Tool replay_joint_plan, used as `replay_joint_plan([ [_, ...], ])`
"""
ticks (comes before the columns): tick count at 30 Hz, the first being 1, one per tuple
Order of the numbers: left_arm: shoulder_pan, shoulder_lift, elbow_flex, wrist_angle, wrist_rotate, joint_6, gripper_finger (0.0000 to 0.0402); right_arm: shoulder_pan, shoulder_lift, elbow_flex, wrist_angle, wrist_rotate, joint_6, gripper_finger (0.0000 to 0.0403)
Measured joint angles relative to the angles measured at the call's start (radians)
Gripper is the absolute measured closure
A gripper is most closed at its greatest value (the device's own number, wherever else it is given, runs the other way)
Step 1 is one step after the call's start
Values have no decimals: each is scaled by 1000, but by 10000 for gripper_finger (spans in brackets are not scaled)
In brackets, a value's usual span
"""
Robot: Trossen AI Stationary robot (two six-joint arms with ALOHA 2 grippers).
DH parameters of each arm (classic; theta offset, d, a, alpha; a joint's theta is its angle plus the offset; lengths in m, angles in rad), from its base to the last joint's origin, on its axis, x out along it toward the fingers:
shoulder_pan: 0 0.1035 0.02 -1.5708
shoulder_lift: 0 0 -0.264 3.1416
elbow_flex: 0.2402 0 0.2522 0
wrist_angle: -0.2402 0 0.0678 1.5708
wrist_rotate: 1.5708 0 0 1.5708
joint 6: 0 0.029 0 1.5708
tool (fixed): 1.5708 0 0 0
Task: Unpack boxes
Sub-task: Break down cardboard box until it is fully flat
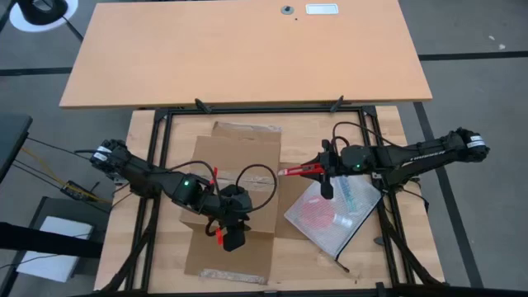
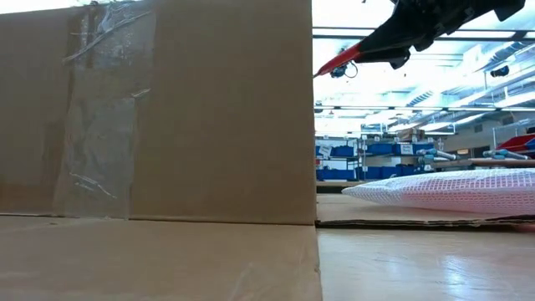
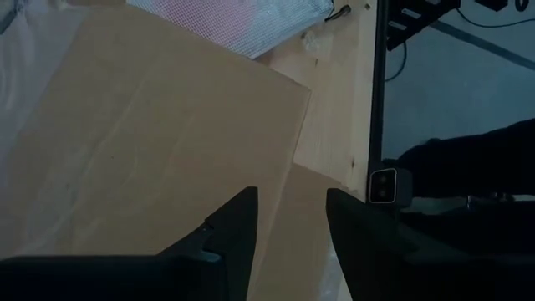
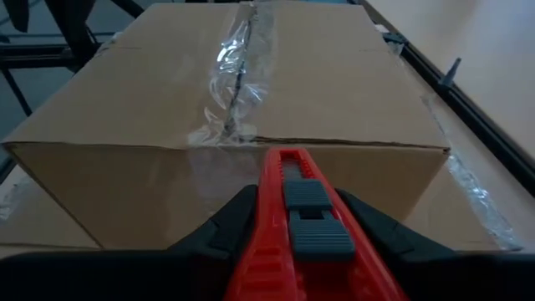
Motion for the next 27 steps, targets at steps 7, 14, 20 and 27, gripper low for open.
replay_joint_plan([
  [7,-6,37,0,12,1,47,246,31,82,4,63,-16,6,271],
  [14,-54,85,24,60,-14,63,246,46,92,3,81,-16,-15,271],
  [20,-121,153,94,69,-154,217,246,46,97,3,82,-14,-18,268],
  [27,-148,250,111,52,-300,328,246,46,96,2,80,-13,-18,271],
])
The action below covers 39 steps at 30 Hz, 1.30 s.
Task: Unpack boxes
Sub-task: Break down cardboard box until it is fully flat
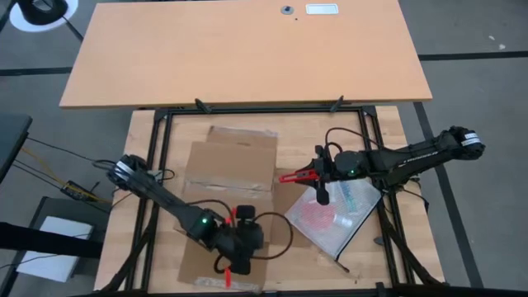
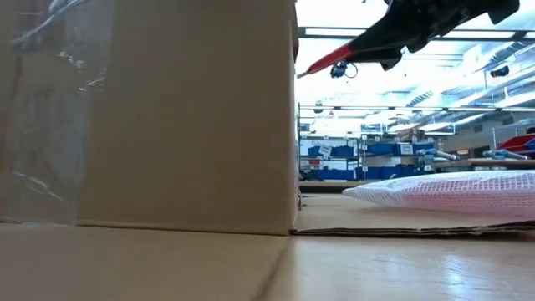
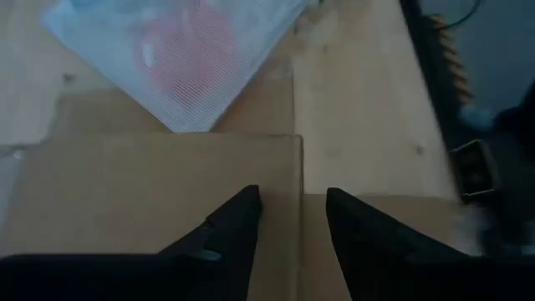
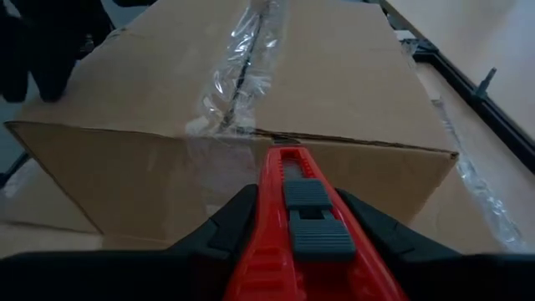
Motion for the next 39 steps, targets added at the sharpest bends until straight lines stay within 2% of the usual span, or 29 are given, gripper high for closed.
replay_joint_plan([
  [5,12,33,2,22,-123,45,246,1,0,0,-2,6,-1,271],
  [7,25,35,2,29,-139,44,246,12,0,0,-3,14,-8,271],
  [17,56,35,1,24,-145,42,246,53,0,-2,2,40,-71,271],
  [28,68,39,-1,22,-153,71,246,54,-1,-4,19,-9,50,271],
  [39,68,44,-3,23,-159,67,246,54,-5,-4,33,-23,30,271],
])
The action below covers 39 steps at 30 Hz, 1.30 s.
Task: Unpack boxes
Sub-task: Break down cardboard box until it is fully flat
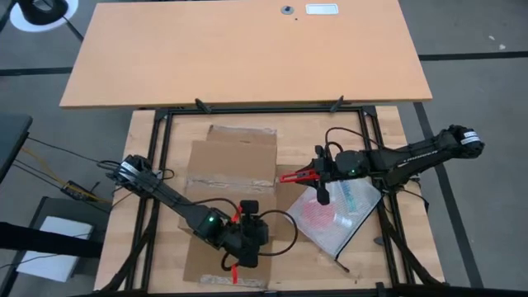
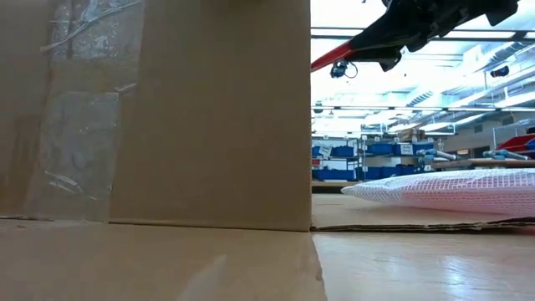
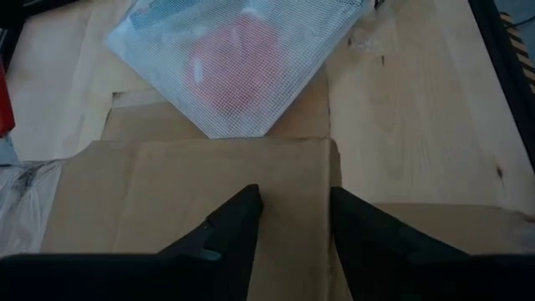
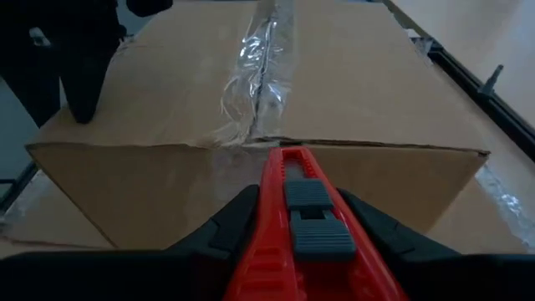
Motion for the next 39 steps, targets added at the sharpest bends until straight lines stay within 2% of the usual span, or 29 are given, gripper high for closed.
replay_joint_plan([
  [15,0,2,-11,31,-11,0,246,5,6,0,12,-23,85,271],
  [29,0,2,-12,61,7,3,246,4,-22,3,-46,-37,-4,271],
  [39,0,4,-15,85,-27,3,246,-5,-80,1,-71,147,-121,271],
])
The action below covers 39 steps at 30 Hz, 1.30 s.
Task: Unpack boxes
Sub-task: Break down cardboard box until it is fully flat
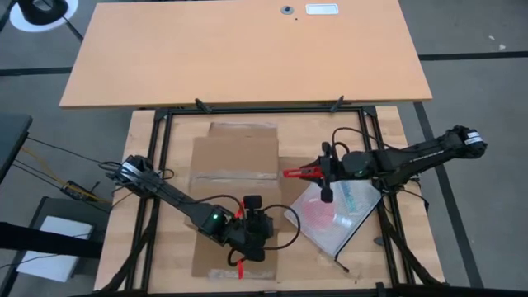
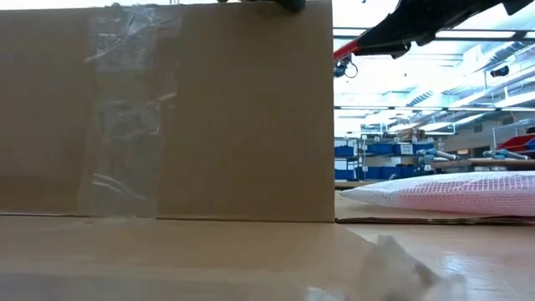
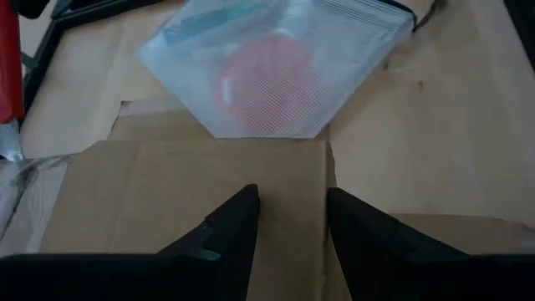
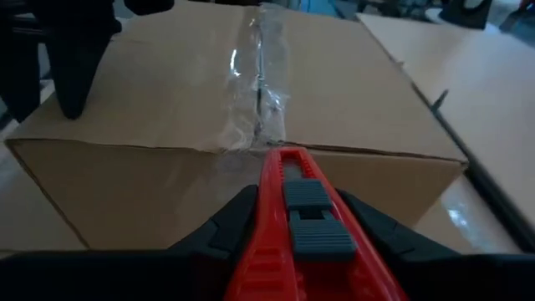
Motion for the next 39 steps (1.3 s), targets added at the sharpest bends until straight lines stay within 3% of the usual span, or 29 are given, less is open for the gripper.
replay_joint_plan([
  [3,0,1,0,0,-20,-2,246,-1,-4,1,19,-5,-7,271],
  [8,9,0,0,7,-21,-3,246,-1,8,2,13,-133,18,271],
  [17,18,-2,0,10,-16,-11,246,-33,20,2,22,-140,47,271],
  [23,18,-3,0,12,-15,-11,246,-82,20,2,118,-252,72,270],
  [27,17,-3,1,13,-20,-12,246,-133,20,2,120,-273,82,270],
  [35,16,-3,2,17,-35,-65,246,-236,-105,6,-52,-315,52,271],
  [39,16,-4,3,18,-38,-88,246,-232,-153,-127,46,-370,71,271],
])
